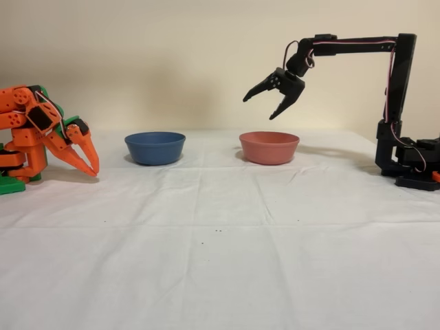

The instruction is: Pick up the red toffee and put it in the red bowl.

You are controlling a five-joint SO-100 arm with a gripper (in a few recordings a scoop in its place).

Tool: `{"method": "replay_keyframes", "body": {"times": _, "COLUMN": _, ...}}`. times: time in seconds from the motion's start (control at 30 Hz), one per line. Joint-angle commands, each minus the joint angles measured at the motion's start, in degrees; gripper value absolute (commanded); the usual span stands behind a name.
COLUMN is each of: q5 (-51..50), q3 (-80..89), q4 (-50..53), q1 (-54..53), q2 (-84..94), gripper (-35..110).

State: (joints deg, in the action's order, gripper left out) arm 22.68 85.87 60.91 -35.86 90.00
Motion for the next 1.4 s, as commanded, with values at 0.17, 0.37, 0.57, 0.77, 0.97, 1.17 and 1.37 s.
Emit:
{"method": "replay_keyframes", "body": {"times": 0.17, "q5": 0.26, "q3": -3.43, "q4": 1.76, "q1": -0.26, "q2": 7.12, "gripper": 32}}
{"method": "replay_keyframes", "body": {"times": 0.37, "q5": -2.55, "q3": -4.13, "q4": 1.85, "q1": 0.97, "q2": 9.58, "gripper": 19}}
{"method": "replay_keyframes", "body": {"times": 0.57, "q5": -5.98, "q3": 1.58, "q4": 1.32, "q1": 7.65, "q2": 15.38, "gripper": 3}}
{"method": "replay_keyframes", "body": {"times": 0.77, "q5": -7.82, "q3": 10.46, "q4": -0.7, "q1": 16.79, "q2": 24.26, "gripper": 1}}
{"method": "replay_keyframes", "body": {"times": 0.97, "q5": -8.88, "q3": 19.6, "q4": -5.8, "q1": 25.05, "q2": 33.4, "gripper": 0}}
{"method": "replay_keyframes", "body": {"times": 1.17, "q5": -11.43, "q3": 29.88, "q4": -10.99, "q1": 31.82, "q2": 41.66, "gripper": 0}}
{"method": "replay_keyframes", "body": {"times": 1.37, "q5": -14.94, "q3": 42.45, "q4": -16.44, "q1": 35.33, "q2": 51.86, "gripper": 0}}
